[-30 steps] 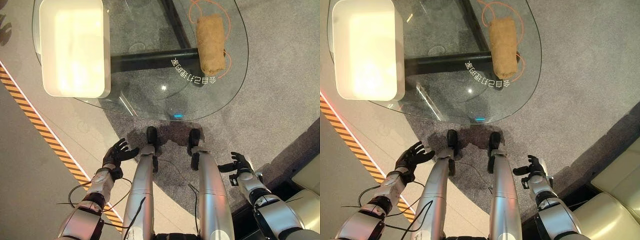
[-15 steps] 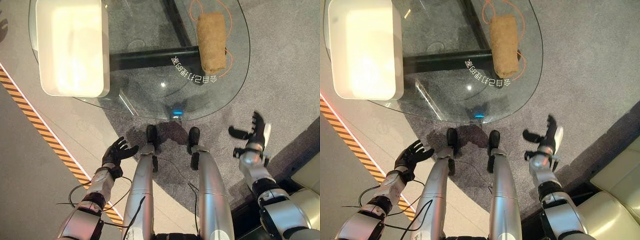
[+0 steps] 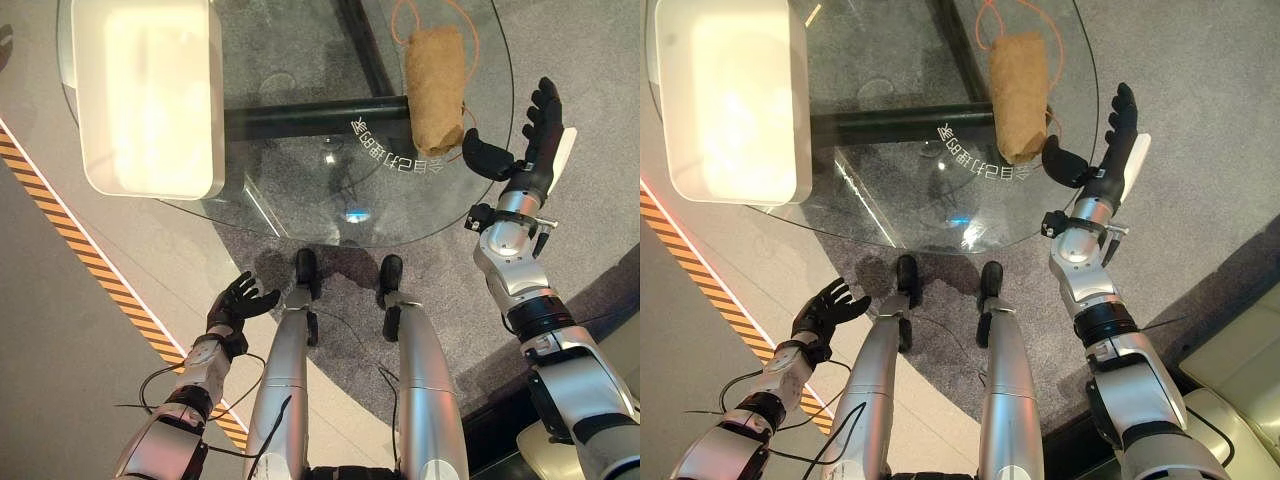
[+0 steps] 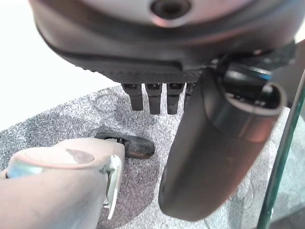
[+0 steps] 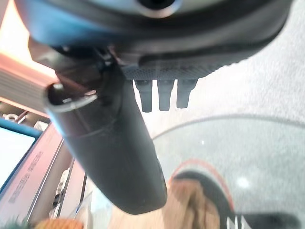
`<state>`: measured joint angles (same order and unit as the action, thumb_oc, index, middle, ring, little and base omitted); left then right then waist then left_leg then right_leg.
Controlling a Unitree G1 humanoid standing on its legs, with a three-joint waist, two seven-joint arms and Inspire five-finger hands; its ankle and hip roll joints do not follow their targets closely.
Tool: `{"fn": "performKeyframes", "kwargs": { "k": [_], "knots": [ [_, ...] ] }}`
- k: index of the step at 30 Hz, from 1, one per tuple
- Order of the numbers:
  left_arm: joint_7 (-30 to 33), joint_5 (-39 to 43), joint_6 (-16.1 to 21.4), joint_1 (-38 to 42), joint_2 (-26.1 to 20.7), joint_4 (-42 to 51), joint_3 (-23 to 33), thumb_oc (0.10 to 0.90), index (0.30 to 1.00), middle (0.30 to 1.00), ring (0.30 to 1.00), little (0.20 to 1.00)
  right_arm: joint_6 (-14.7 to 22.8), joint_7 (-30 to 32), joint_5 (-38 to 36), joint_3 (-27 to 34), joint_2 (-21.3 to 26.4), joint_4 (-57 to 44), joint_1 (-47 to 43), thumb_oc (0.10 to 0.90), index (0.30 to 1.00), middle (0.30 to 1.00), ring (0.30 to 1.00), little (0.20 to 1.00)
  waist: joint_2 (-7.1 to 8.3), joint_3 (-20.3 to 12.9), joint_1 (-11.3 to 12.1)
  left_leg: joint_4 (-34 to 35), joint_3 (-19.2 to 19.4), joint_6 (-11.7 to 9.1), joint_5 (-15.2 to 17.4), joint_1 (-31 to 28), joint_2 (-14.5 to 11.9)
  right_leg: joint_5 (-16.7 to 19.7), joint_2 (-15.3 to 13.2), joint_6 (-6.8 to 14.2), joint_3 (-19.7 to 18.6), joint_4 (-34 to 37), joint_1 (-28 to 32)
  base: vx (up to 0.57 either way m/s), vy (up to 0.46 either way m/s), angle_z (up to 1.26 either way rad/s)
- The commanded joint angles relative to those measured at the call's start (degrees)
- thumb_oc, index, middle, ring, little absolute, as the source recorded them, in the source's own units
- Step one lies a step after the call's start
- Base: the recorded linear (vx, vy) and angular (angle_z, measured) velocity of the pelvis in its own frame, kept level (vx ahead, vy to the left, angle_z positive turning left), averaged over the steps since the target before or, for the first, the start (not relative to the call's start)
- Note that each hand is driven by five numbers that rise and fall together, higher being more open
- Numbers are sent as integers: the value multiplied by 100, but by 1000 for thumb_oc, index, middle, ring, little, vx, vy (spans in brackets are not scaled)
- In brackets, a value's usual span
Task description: Wipe the table with a cloth and put it in the basket.
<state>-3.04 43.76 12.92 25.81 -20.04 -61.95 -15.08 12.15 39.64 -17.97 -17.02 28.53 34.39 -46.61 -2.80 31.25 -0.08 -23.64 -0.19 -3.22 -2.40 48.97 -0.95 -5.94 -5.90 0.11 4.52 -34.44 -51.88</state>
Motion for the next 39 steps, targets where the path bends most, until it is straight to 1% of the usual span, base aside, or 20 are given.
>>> {"fn": "performKeyframes", "kwargs": {
  "k": [1,5,10,13,19,25,27,28,36,39],
  "knots": [
    [94,102,208,-302,76,-99,21,800,900,900,900,900,66,322,243,-16,238,-884,-185,800,900,900,900,900,-103,-146,-26,-335,307,103,509,-151,183,62,183,17,243,503,330,11,39,-1],
    [49,62,185,-294,107,-106,28,800,900,900,900,900,-162,317,224,-197,142,-1014,-325,800,900,900,900,900,-133,-146,8,-294,335,100,506,-210,194,28,158,-3,274,527,385,4,8,-1],
    [92,30,122,-285,152,-45,-11,800,900,900,900,900,-535,348,277,-388,45,-1142,-457,800,900,900,900,900,-162,-146,47,-247,376,107,490,-262,198,16,123,-10,315,543,421,0,0,0],
    [72,2,97,-298,181,-22,-31,800,900,900,900,900,-753,378,278,-536,11,-1098,-578,800,900,900,900,900,-195,-146,76,-233,399,120,488,-290,204,19,100,-17,331,545,429,0,0,0],
    [99,-47,106,-369,263,23,-88,800,900,900,900,900,-1016,315,212,-723,-40,-1019,-819,800,900,900,900,900,-247,-146,128,-220,433,134,482,-337,212,17,75,-32,353,531,448,13,5,0],
    [109,-106,59,-382,317,34,-120,800,900,900,900,900,-1467,316,179,-868,-92,-880,-1090,800,900,900,900,900,-299,-146,183,-217,452,143,461,-365,227,17,51,-47,372,489,443,17,5,0],
    [110,-110,56,-396,325,66,-150,800,900,900,900,900,-1602,378,190,-932,-106,-796,-1166,800,900,900,900,900,-319,-146,207,-215,460,146,458,-362,226,15,40,-52,381,481,437,0,0,0],
    [116,-107,51,-402,334,69,-173,800,900,900,900,900,-1738,456,234,-975,-110,-673,-1229,800,900,900,900,900,-334,-146,221,-208,464,149,456,-382,231,13,42,-54,386,464,440,0,0,0],
    [112,-113,71,-439,391,43,-254,800,900,900,900,900,-2249,970,465,-1137,-69,-153,-1471,800,900,900,900,900,-387,-146,280,-219,465,170,455,-370,237,4,28,-56,407,398,405,4,1,0],
    [111,-112,72,-420,406,32,-283,800,900,900,900,900,-2265,1000,403,-1189,-58,7,-1534,800,900,900,900,900,-404,-146,293,-229,458,177,461,-360,241,2,20,-53,414,374,383,0,0,0]
  ]
}}
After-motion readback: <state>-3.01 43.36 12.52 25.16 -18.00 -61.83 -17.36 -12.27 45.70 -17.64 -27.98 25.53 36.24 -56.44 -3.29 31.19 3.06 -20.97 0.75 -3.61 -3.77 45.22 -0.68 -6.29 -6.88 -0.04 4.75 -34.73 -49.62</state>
